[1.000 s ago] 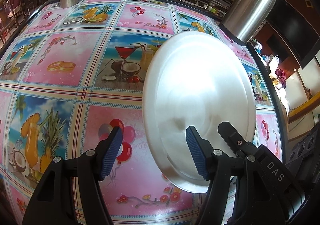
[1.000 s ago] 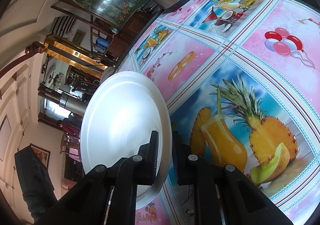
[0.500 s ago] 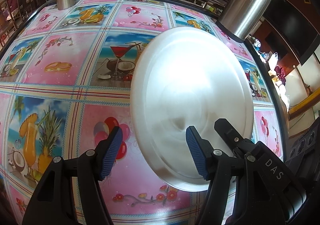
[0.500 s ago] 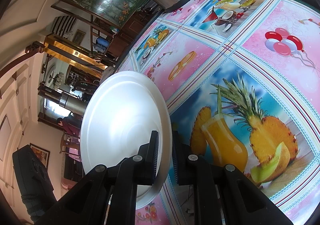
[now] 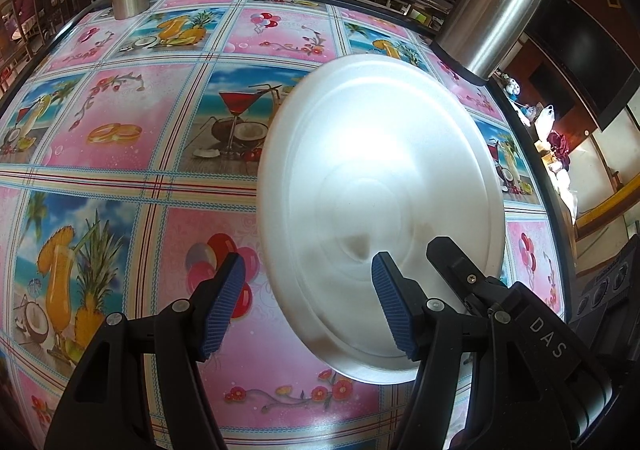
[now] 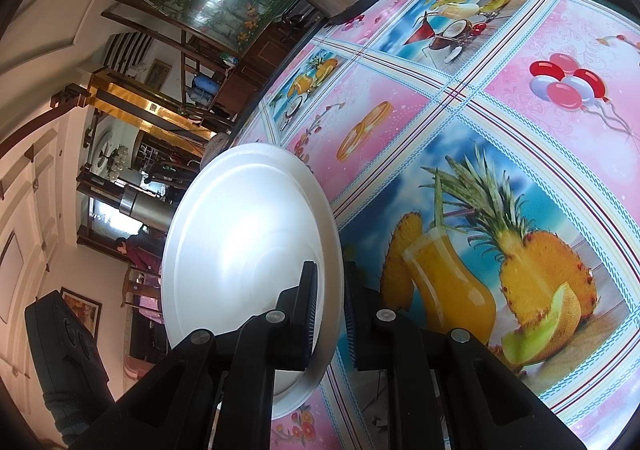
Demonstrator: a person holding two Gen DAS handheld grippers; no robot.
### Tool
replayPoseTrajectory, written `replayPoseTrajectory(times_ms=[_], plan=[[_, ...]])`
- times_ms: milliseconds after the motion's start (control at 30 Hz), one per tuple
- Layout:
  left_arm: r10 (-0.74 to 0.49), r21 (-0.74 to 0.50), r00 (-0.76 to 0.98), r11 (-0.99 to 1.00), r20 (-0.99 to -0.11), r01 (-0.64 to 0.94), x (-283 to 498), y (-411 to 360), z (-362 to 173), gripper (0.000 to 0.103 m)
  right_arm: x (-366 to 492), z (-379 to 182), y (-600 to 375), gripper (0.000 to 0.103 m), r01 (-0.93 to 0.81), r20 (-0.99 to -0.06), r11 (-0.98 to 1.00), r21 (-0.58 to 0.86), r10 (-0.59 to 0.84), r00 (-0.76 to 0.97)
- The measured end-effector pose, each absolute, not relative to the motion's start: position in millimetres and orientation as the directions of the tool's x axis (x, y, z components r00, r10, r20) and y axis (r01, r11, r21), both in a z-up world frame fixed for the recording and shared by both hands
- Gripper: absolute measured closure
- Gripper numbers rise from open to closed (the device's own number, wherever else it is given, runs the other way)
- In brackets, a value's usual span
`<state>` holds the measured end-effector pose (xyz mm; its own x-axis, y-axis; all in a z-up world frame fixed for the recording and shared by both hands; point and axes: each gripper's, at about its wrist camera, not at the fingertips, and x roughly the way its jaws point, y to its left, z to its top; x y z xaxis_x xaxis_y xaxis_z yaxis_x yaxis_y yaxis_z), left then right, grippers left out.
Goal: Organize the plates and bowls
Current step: 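Lift the white bowl with both grippers and tilt it on its rim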
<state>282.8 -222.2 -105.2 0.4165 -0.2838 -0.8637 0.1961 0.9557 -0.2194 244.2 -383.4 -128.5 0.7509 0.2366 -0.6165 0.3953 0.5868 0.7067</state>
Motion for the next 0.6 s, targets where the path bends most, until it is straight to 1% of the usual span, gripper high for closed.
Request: replayPoseTrajectory(times_ms=[367,600], plan=[[-0.293,-0.23,0.415,0.953,-0.861,0.196,283.3,-222.9,-104.5,0.038,244.3,-127.9,-383.0,0.09,0.395,-0.615,0.585,0.708,0.237,0.752],[-0.328,-0.274,0.393,0.943,-0.859,0.189,287.6,-216.2,-104.2,0.038,242.8,-129.0,-384.5,0.09,0.394,-0.611,0.574,0.717,0.246,0.753]])
